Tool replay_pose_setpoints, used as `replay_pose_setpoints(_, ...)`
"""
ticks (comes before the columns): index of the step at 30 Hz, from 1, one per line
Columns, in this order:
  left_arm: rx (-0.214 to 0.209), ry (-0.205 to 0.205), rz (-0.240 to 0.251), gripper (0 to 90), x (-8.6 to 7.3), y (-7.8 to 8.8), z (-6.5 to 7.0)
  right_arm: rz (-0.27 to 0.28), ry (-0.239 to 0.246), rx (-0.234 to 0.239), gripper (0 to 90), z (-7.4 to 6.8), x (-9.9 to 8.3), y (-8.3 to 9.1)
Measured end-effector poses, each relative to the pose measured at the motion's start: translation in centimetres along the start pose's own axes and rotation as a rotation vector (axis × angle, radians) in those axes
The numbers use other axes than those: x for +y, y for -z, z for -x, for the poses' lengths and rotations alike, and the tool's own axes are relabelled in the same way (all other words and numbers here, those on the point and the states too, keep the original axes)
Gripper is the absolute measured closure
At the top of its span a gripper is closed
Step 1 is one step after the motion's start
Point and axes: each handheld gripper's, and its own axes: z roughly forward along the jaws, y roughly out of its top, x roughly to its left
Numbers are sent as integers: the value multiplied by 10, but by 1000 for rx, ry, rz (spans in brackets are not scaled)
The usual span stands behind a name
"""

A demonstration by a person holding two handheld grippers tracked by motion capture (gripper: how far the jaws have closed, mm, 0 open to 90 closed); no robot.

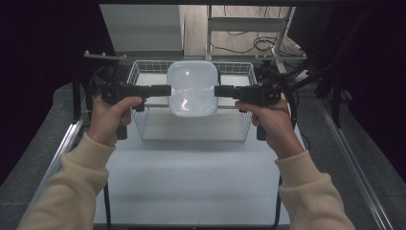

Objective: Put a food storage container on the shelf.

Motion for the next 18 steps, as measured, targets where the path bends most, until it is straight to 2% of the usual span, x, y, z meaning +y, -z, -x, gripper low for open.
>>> replay_pose_setpoints(2, 1, 0, -2, 801, 8, -1, -2, 0, -7, 0, 792, 3, 8, -2)
replay_pose_setpoints(10, -18, 43, -5, 800, 41, -3, -20, -7, -27, -2, 791, 11, 41, -11)
replay_pose_setpoints(13, -24, 68, -1, 799, 49, -3, -27, -11, -35, 6, 791, 13, 50, -15)
replay_pose_setpoints(18, -13, 80, -18, 799, 57, -12, -39, -36, -60, -5, 792, 23, 61, -25)
